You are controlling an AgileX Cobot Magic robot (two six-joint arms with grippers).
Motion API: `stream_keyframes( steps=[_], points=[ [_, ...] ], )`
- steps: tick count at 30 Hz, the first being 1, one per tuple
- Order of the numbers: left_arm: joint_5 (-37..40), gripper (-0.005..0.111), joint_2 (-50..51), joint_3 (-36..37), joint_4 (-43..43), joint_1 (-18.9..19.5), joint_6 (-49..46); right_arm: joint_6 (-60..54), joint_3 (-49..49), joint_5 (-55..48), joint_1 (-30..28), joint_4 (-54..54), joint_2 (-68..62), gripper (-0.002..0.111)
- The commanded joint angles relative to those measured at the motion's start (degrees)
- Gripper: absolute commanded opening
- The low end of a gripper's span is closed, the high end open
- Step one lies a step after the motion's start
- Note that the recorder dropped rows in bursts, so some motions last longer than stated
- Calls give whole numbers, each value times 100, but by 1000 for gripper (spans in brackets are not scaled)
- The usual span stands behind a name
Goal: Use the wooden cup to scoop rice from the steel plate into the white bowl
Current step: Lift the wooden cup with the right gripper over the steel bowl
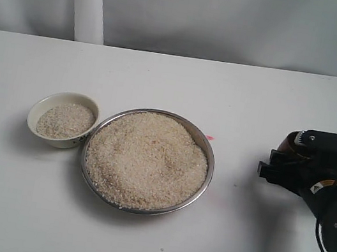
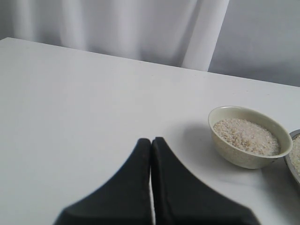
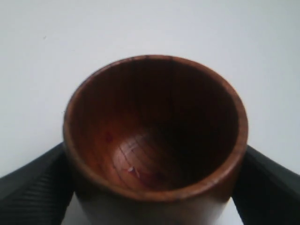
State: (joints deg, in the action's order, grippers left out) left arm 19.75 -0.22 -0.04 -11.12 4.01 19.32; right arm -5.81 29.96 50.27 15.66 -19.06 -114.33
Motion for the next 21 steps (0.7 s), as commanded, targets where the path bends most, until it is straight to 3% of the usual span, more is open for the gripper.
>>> stream_keyframes(
  steps=[1, 6, 8, 13, 17, 21],
  points=[
    [-39, 0, 22, 4, -15, -26, 13, -28, 17, -287, -30, 311, 155, 0],
    [-39, 0, 22, 4, -15, -26, 13, -720, 17, -994, -30, 552, 770, 0],
    [-39, 0, 22, 4, -15, -26, 13, -1127, 192, -1721, -53, 641, 1140, 0],
    [-39, 0, 22, 4, -15, -26, 13, -2164, 1379, -4890, -103, 920, 1769, 0],
    [-39, 0, 22, 4, -15, -26, 13, -2308, 2604, -7306, -80, 1696, 1902, 0],
    [-39, 0, 22, 4, -15, -26, 13, -2563, 3783, -9041, -17, 2308, 1906, 0]
  ],
)
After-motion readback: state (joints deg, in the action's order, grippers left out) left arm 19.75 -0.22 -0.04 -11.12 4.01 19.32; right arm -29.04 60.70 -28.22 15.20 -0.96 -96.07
